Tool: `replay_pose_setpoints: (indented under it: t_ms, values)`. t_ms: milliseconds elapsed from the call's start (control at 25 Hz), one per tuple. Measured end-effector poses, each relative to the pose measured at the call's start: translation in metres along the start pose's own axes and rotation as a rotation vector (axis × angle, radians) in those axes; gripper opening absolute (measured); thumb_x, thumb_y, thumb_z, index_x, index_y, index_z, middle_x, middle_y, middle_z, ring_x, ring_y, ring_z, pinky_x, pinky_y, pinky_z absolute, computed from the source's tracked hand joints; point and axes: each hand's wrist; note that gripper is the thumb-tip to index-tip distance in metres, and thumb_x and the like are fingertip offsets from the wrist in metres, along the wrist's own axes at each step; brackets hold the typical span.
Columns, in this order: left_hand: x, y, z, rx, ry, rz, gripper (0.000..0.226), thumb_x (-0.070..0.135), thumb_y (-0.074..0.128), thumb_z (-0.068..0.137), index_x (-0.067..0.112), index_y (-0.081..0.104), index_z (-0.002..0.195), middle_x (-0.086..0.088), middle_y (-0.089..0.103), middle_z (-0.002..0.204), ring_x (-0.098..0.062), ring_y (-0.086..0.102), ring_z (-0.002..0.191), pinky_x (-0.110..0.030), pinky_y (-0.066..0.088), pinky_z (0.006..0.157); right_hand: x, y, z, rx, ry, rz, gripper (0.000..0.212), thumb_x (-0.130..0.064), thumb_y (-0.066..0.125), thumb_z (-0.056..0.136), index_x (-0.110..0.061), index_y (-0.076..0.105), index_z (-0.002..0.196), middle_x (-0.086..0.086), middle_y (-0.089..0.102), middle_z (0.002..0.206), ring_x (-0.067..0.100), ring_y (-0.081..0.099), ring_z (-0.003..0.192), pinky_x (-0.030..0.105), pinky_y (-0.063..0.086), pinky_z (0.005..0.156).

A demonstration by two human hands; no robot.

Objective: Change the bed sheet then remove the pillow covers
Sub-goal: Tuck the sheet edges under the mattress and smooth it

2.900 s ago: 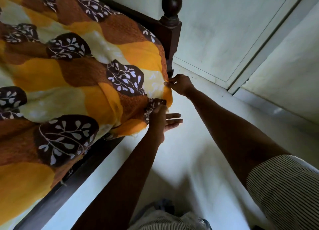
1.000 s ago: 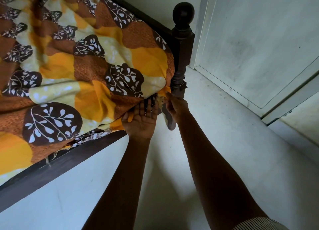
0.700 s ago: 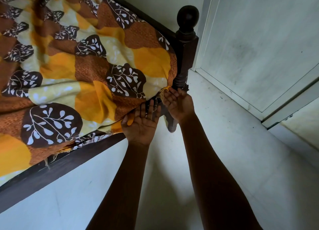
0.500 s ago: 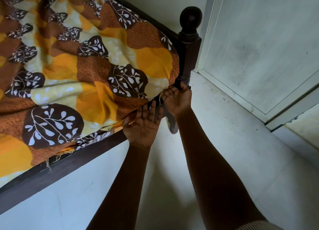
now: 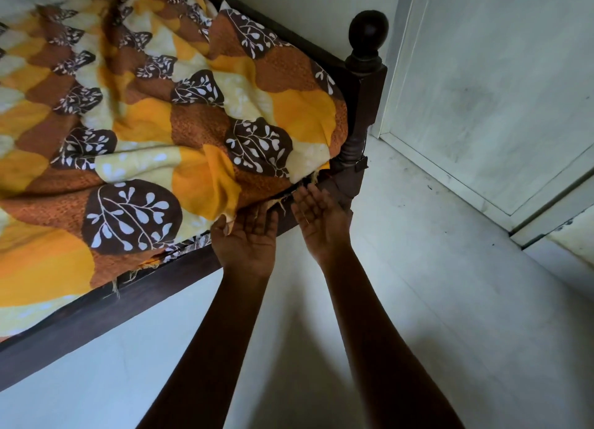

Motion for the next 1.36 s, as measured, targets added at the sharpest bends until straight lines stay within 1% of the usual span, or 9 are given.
replay_pose_setpoints:
  t_ms: [160,440,480,560,640,800,920,1160,1360]
  values:
    - [0.003,-0.021,0.018,-0.118,-0.006,-0.037,0.066,0.046,0.024,0.092,0.003,0.033,0.142,-0.017,0.042,0.142,-0.03,0.043,0.13,-0.043,0.043,0.092,0.02,0.011,0.008,-0.071,0.015,0.014,0.047,-0.034,0.033,0.1,-0.003,0.044,0.133,0.016,0.052,0.134,0.027,0.05,0.124,0.034,0.039,0.102]
    - [0.012,-0.038,0.024,-0.32,-0.108,-0.174,0.063,0.041,0.028,0.084,0.004,0.043,0.134,-0.016,0.05,0.134,-0.033,0.045,0.126,-0.049,0.04,0.086,0.043,0.014,0.007,-0.117,-0.077,0.071,0.055,-0.042,0.028,0.1,-0.004,0.04,0.137,0.014,0.049,0.137,0.023,0.047,0.127,0.03,0.037,0.106]
    - [0.014,-0.04,0.025,-0.346,-0.116,-0.177,0.064,0.04,0.031,0.081,0.004,0.044,0.132,-0.016,0.051,0.132,-0.034,0.047,0.124,-0.05,0.04,0.087,0.042,0.021,0.008,-0.105,-0.07,0.057,0.053,-0.044,0.028,0.1,-0.005,0.048,0.129,0.013,0.056,0.128,0.021,0.053,0.12,0.028,0.04,0.101]
    - [0.016,-0.045,0.026,-0.372,-0.137,-0.168,0.065,0.036,0.037,0.076,0.003,0.043,0.131,-0.016,0.051,0.132,-0.035,0.047,0.123,-0.05,0.04,0.089,0.041,0.036,0.012,-0.076,-0.044,0.013,0.049,-0.046,0.025,0.099,-0.011,0.058,0.091,0.006,0.067,0.08,0.011,0.065,0.076,0.018,0.049,0.073]
    - [0.022,-0.045,0.024,-0.346,-0.162,-0.097,0.055,0.031,0.036,0.085,0.002,0.043,0.131,-0.015,0.05,0.134,-0.033,0.047,0.124,-0.047,0.042,0.089,0.044,0.047,0.017,-0.041,-0.041,0.022,0.049,-0.048,0.024,0.099,-0.014,0.05,0.074,-0.001,0.058,0.049,0.007,0.055,0.043,0.018,0.044,0.052]
    - [0.04,-0.049,0.004,-0.241,-0.148,0.188,0.033,0.016,0.035,0.094,0.003,0.05,0.121,-0.014,0.062,0.118,-0.025,0.062,0.102,-0.038,0.052,0.08,0.059,0.033,0.008,-0.047,-0.078,0.04,0.04,-0.036,0.035,0.099,-0.005,0.054,0.116,0.01,0.062,0.103,0.019,0.061,0.095,0.025,0.046,0.085]
    - [0.062,-0.07,-0.015,-0.151,-0.016,0.126,0.023,0.014,0.038,0.094,0.004,0.058,0.099,-0.011,0.068,0.099,-0.022,0.068,0.09,-0.035,0.056,0.079,0.079,0.012,-0.015,-0.021,-0.045,0.069,0.028,-0.021,0.035,0.1,-0.004,0.052,0.115,0.02,0.052,0.132,0.028,0.051,0.124,0.033,0.041,0.098]
    - [0.104,-0.1,-0.025,-0.112,0.181,-0.017,0.065,0.05,0.026,0.094,0.003,0.037,0.137,-0.015,0.046,0.136,-0.027,0.044,0.127,-0.042,0.033,0.107,0.132,0.024,-0.041,-0.115,0.082,0.023,0.041,-0.025,0.034,0.101,0.001,0.046,0.129,0.022,0.052,0.133,0.029,0.052,0.122,0.034,0.044,0.095]
    - [0.125,-0.114,-0.015,-0.209,0.118,-0.272,0.066,0.045,0.021,0.094,-0.01,0.044,0.122,-0.026,0.041,0.139,-0.037,0.037,0.131,-0.05,0.026,0.11,0.146,0.057,-0.036,-0.174,0.075,0.11,0.042,-0.034,0.032,0.1,-0.003,0.049,0.123,0.013,0.055,0.119,0.024,0.051,0.116,0.038,0.035,0.105]
Point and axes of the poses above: each hand's wrist, its own z-axis towards the middle knuckle, its own y-axis out of the palm, x = y × z
